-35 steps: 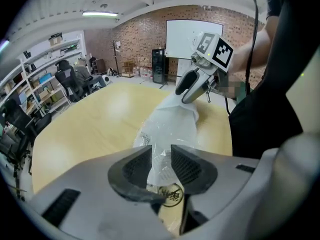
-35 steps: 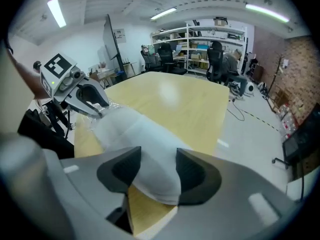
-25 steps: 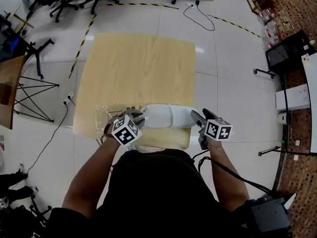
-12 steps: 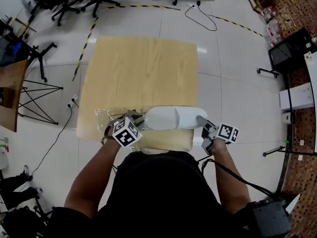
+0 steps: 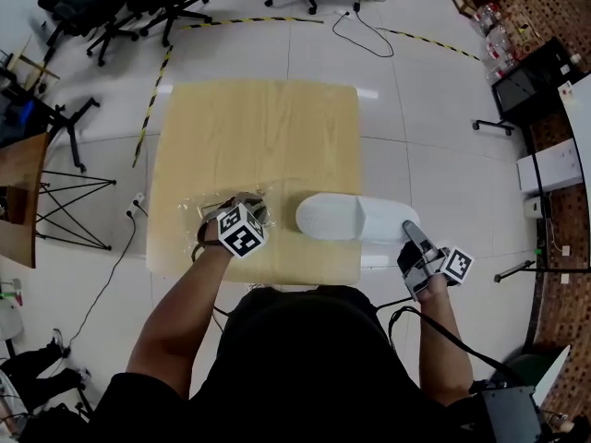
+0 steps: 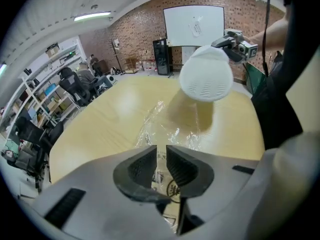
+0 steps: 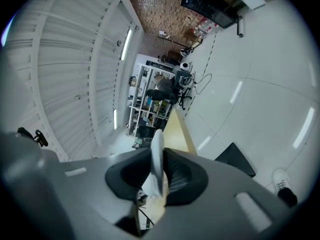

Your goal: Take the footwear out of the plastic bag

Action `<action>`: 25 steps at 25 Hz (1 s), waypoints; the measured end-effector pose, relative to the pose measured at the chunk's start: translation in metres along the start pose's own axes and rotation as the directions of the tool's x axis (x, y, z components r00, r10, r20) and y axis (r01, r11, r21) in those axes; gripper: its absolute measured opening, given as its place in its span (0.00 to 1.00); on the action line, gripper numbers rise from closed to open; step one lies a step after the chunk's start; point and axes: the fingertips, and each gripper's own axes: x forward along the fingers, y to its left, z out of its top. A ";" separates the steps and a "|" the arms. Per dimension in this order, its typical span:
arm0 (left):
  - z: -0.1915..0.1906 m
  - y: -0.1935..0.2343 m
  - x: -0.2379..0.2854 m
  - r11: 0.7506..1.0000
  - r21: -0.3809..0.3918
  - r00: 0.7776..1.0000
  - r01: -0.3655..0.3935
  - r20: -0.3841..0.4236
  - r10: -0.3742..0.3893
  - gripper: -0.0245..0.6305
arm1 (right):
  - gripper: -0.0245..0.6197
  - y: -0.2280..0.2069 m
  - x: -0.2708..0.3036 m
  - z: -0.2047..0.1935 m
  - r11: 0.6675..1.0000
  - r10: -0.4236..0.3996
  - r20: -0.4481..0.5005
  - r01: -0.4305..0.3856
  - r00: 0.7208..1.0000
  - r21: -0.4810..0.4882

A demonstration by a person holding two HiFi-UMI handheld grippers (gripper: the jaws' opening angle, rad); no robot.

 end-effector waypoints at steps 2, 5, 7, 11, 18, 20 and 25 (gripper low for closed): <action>0.011 0.018 0.005 1.000 0.011 1.000 -0.016 0.008 0.016 0.14 | 0.15 0.010 -0.002 -0.008 1.000 0.019 0.005 -0.019 1.000 0.002; 0.033 0.040 0.011 0.999 0.021 0.999 -0.024 0.029 0.024 0.14 | 0.15 0.014 0.002 -0.031 1.000 0.011 -0.018 -0.011 1.000 -0.008; 0.051 0.051 0.015 0.999 0.030 0.998 -0.028 0.049 0.026 0.14 | 0.15 0.013 0.010 -0.049 1.000 -0.005 -0.040 0.004 0.999 -0.011; 0.075 0.057 0.022 1.000 0.023 0.997 0.010 0.078 -0.011 0.19 | 0.15 0.006 0.026 -0.081 0.999 -0.053 -0.091 0.052 0.995 -0.011; 0.103 0.044 -0.006 0.997 -0.016 0.973 0.072 0.222 -0.067 0.25 | 0.15 0.009 0.047 -0.102 0.999 -0.042 -0.144 0.043 0.989 0.007; 0.107 0.046 -0.028 0.996 -0.063 0.959 0.065 0.280 -0.045 0.23 | 0.15 0.008 0.057 -0.105 0.999 -0.037 -0.155 0.039 0.987 0.008; 0.060 0.051 -0.089 0.947 -0.308 0.928 0.096 0.372 0.027 0.14 | 0.15 0.015 0.095 -0.132 1.000 -0.024 -0.212 0.021 0.977 -0.017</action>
